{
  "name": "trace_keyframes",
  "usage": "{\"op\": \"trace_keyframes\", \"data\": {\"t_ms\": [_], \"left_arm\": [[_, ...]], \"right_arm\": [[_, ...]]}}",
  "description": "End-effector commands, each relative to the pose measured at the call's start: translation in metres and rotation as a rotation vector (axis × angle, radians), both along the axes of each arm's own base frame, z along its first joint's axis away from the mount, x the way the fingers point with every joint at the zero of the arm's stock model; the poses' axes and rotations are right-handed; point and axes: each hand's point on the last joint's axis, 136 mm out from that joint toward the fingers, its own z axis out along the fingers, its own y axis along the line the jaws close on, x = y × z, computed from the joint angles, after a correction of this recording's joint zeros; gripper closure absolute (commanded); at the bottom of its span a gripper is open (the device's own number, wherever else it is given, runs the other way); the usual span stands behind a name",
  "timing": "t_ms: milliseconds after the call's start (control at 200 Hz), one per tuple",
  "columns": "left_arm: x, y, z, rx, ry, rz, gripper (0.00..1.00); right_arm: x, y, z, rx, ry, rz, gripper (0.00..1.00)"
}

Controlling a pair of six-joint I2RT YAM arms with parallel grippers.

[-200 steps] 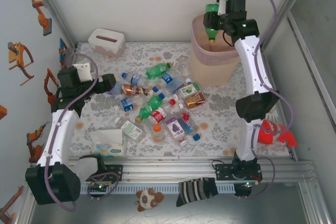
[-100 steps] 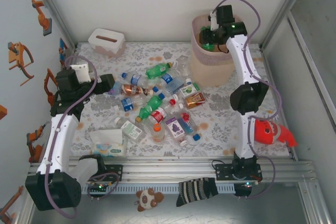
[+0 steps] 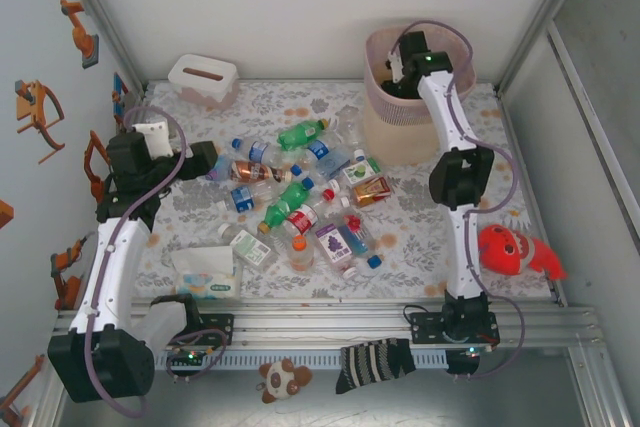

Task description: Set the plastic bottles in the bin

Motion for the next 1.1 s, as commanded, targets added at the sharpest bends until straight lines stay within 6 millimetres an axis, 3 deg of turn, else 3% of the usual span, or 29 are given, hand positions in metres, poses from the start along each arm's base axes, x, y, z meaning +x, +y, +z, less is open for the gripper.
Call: {"op": "trace_keyframes", "data": {"t_ms": [0,295,401,491,756,1097], "left_arm": [[-0.004,-0.001,0.003,0.033,-0.019,-0.012,0.04],[-0.004,-0.002,0.002,0.040,-0.016,-0.018,0.04],[-0.005,-0.003,0.001,0.043,-0.009,-0.021,0.04],[-0.005,-0.004,0.001,0.050,-0.009,-0.021,0.04],[-0.005,-0.005,0.002,0.050,-0.013,-0.025,0.04],[-0.006,-0.006,0.004,0.047,-0.019,-0.029,0.04]], "right_arm": [[-0.003,-0.007,-0.013,-0.040,0.035,0.021,0.41],[-0.001,-0.003,-0.049,-0.034,0.098,0.039,0.38],[-0.002,0.000,-0.052,-0.013,0.107,0.040,0.36],[-0.002,0.001,-0.048,0.001,0.104,0.037,0.28],[-0.004,0.000,-0.005,0.016,0.031,0.025,0.23],[-0.017,-0.009,0.089,0.023,-0.143,0.002,0.23]]}}
